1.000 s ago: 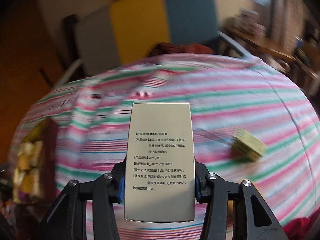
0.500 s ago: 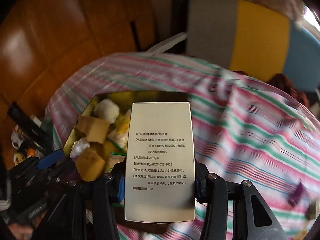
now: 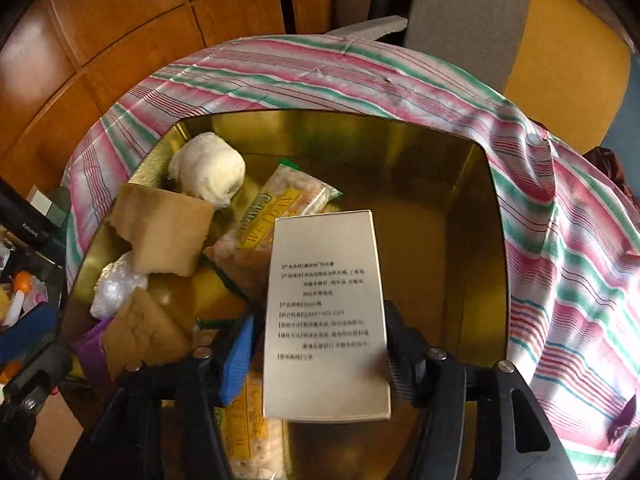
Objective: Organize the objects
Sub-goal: 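Carry the white box into the gold tray and open the right tool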
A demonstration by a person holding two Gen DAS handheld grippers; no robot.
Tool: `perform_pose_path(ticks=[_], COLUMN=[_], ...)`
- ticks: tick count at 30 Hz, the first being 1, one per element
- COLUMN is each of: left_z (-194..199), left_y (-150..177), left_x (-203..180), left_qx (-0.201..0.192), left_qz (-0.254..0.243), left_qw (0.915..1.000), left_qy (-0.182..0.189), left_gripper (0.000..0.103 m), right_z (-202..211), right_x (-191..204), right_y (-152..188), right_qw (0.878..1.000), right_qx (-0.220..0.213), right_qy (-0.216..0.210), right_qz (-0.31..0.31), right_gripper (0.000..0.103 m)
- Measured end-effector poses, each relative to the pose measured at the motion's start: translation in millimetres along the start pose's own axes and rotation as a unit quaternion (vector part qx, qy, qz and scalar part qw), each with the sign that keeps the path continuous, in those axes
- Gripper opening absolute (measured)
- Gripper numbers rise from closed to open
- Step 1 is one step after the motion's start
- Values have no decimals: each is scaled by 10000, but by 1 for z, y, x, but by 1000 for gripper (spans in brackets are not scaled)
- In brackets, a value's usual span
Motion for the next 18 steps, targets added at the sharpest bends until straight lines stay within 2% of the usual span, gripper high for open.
perform_pose_path(ticks=[4,9,18], left_z=[6,16,22], left_y=[-2,-4,5], left_x=[-7,-22,-59], left_qx=[-77,-169,-108], left_qz=[-108,-317,-753], left_qw=[9999,9993,9966], left_qy=[0,91,306], left_gripper=[43,43,44], right_z=[27,67,118], right_x=[0,-7,-53], right_y=[-4,6,50], right_qw=[9994,9966,9912], right_qx=[-340,-756,-1087], right_qy=[-62,-136,37], right_qz=[-94,-286,-757], right_gripper=[75,76,79])
Point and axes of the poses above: each gripper's, at about its wrist camera, not at the fingertips, and z roughly against the way its jaws point, x to its left, y to its underside, the point moved 10 cm from there along -z, roughly the way its jaws point, and after that the axes turned 2 degrees about -y, right-handed, at the moved point
